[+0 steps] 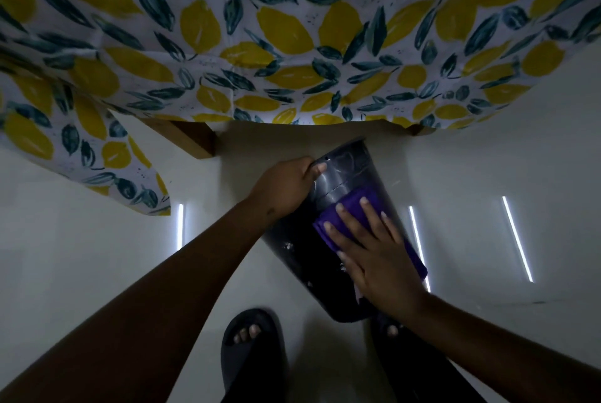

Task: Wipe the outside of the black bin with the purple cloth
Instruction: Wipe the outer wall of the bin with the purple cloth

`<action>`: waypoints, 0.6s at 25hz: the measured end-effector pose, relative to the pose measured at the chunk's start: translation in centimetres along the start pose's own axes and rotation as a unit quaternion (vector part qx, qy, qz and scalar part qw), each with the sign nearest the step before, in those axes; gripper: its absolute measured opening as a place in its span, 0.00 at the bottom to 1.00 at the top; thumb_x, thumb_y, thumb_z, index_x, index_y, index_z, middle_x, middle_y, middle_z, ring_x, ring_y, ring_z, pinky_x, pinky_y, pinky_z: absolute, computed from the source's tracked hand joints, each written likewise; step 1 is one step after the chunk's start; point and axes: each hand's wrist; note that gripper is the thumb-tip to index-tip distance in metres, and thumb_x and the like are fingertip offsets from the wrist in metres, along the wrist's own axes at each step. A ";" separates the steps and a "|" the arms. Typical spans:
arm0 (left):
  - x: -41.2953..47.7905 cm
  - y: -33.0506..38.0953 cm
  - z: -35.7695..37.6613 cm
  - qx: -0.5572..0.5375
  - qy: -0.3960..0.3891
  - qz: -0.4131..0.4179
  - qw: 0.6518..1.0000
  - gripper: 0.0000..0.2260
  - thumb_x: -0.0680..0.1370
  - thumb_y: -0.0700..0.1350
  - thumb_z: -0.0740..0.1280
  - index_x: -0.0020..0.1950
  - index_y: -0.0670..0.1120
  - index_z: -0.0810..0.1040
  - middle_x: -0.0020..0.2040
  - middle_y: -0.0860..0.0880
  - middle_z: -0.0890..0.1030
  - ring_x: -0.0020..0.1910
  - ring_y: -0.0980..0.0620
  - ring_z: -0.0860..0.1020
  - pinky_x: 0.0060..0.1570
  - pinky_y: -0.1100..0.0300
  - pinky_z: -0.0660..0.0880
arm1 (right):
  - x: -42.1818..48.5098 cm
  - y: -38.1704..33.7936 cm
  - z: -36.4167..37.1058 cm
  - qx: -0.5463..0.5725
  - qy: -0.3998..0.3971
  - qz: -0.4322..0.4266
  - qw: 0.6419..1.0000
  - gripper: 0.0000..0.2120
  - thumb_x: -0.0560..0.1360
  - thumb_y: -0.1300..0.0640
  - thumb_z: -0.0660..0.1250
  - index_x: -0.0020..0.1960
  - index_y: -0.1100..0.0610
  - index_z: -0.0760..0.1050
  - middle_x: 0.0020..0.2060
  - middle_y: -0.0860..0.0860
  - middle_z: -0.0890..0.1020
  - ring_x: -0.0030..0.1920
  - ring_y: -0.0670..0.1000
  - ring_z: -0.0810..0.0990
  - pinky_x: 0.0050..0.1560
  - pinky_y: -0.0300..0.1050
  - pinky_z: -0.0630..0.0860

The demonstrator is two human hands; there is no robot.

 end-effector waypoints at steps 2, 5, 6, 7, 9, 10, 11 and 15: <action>0.3 0.4 0.1 -0.005 -0.004 0.008 1.000 0.15 0.82 0.53 0.55 0.41 0.47 0.70 0.40 0.47 0.75 0.46 0.44 0.77 0.43 0.56 0.66 | 1.7 0.7 -0.6 0.009 0.017 0.012 1.000 0.26 0.80 0.48 0.52 0.77 0.43 0.52 0.78 0.47 0.56 0.78 0.55 0.50 0.73 0.56 0.56; 0.7 1.2 0.6 -0.010 -0.003 0.009 1.000 0.15 0.82 0.54 0.54 0.42 0.47 0.70 0.41 0.46 0.76 0.46 0.43 0.77 0.44 0.56 0.67 | 5.0 2.9 -1.6 0.220 0.066 0.269 0.935 0.24 0.82 0.48 0.49 0.77 0.48 0.55 0.77 0.49 0.60 0.77 0.52 0.57 0.73 0.48 0.57; 0.8 1.4 0.8 -0.007 0.001 0.002 1.000 0.15 0.82 0.54 0.54 0.42 0.46 0.69 0.41 0.45 0.77 0.46 0.42 0.77 0.44 0.55 0.68 | 4.8 3.1 -1.7 0.244 0.066 0.304 0.919 0.24 0.82 0.47 0.48 0.77 0.48 0.54 0.77 0.49 0.60 0.77 0.51 0.57 0.74 0.49 0.58; 0.9 1.6 0.9 -0.005 0.003 -0.005 1.000 0.15 0.82 0.55 0.54 0.42 0.46 0.69 0.42 0.43 0.78 0.47 0.41 0.77 0.44 0.54 0.68 | 3.9 2.5 -1.6 0.208 0.053 0.289 0.933 0.25 0.81 0.46 0.48 0.77 0.46 0.52 0.77 0.49 0.59 0.77 0.52 0.55 0.75 0.52 0.58; 1.2 1.6 0.9 -0.007 0.003 -0.020 1.000 0.15 0.82 0.55 0.54 0.42 0.46 0.69 0.45 0.40 0.80 0.47 0.41 0.77 0.44 0.54 0.68 | 1.5 0.1 -1.0 0.068 0.020 0.144 0.987 0.26 0.80 0.47 0.49 0.77 0.45 0.52 0.78 0.48 0.57 0.78 0.55 0.51 0.74 0.57 0.56; 1.3 1.6 0.7 -0.012 0.000 -0.026 1.000 0.15 0.82 0.54 0.54 0.42 0.46 0.69 0.46 0.39 0.80 0.47 0.41 0.77 0.44 0.54 0.68 | 0.6 -0.7 -0.6 0.020 0.007 0.072 0.997 0.26 0.79 0.48 0.52 0.77 0.44 0.53 0.78 0.48 0.57 0.78 0.56 0.50 0.74 0.57 0.54; 1.4 1.6 0.6 -0.019 -0.005 -0.029 0.999 0.16 0.82 0.54 0.55 0.42 0.45 0.69 0.45 0.40 0.80 0.47 0.41 0.77 0.43 0.55 0.67 | 0.4 -0.8 -0.3 -0.004 -0.001 0.032 0.999 0.26 0.79 0.48 0.53 0.77 0.43 0.54 0.78 0.47 0.57 0.78 0.56 0.50 0.73 0.57 0.52; 1.8 2.1 -0.2 -0.045 -0.030 -0.019 0.998 0.14 0.82 0.52 0.56 0.42 0.45 0.69 0.39 0.47 0.74 0.44 0.46 0.74 0.41 0.58 0.64 | 2.9 0.8 -0.9 0.071 0.030 0.142 0.987 0.25 0.81 0.47 0.47 0.77 0.45 0.52 0.78 0.47 0.55 0.78 0.53 0.49 0.74 0.55 0.53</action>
Point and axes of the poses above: each hand's wrist, its own x-axis towards the middle knuckle, its own z-axis out of the palm, y = z × x
